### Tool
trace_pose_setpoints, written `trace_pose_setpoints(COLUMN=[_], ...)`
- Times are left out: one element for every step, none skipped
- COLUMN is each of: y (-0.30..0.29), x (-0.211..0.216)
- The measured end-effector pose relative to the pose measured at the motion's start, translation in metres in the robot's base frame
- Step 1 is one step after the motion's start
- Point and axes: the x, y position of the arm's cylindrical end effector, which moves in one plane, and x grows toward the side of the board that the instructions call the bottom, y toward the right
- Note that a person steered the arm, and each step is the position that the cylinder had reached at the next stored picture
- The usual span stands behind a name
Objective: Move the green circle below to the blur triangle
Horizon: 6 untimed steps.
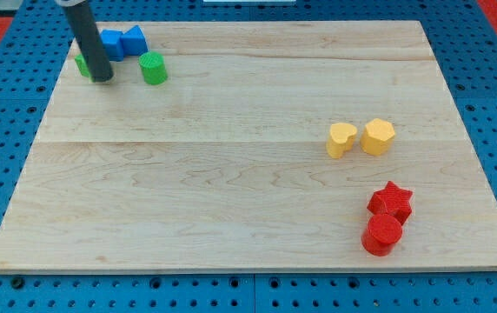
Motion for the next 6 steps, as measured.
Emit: trace_pose_setpoints(y=[0.018, 0.043, 0.086, 0.068, 0.047, 0.135], x=[0.010, 0.046, 0.043, 0.011, -0.001, 0.000])
